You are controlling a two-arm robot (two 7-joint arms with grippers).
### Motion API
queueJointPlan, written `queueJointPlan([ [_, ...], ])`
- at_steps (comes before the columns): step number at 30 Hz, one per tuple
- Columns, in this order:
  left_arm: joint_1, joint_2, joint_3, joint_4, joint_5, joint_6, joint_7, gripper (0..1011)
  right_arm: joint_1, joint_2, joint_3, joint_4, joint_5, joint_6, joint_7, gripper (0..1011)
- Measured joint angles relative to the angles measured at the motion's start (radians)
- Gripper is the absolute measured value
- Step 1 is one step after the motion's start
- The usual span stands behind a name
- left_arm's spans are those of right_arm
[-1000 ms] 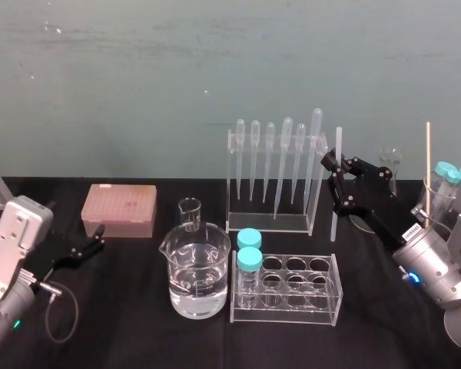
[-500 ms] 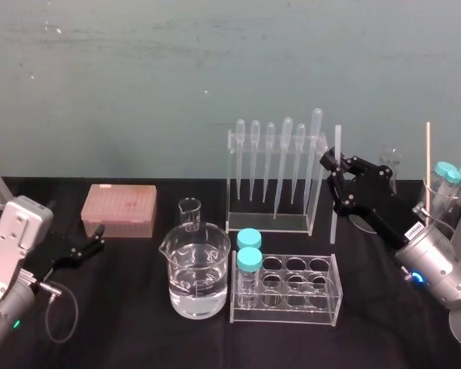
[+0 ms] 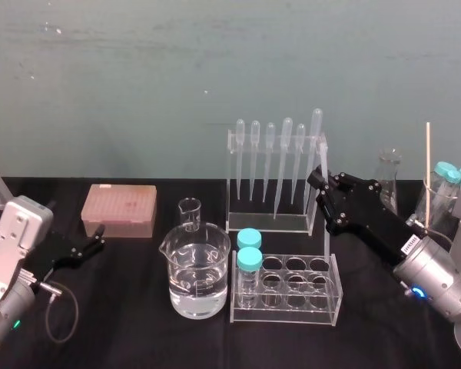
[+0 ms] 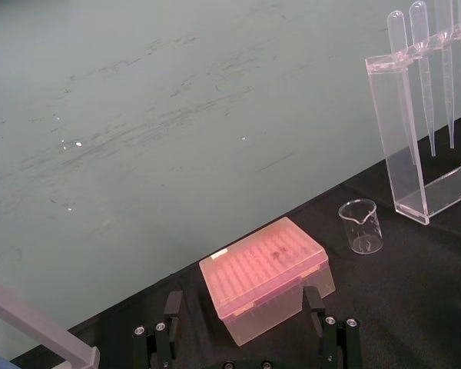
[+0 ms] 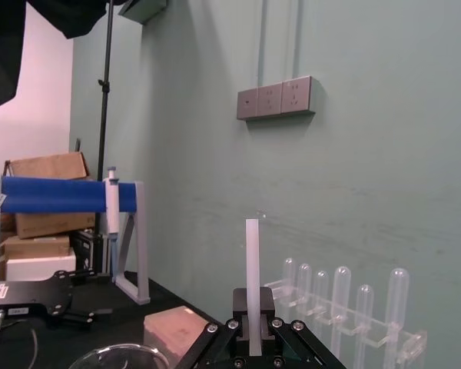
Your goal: Pick up the stirring rod with one hand, then place it down.
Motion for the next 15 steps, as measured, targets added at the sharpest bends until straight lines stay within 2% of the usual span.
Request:
queueJointPlan([
  [15, 0.0, 0.0, 0.0, 0.0, 0.0, 0.0, 0.0, 1000, -0.009, 0.006, -0.021, -0.001, 0.0, 0.029, 0.012, 72],
])
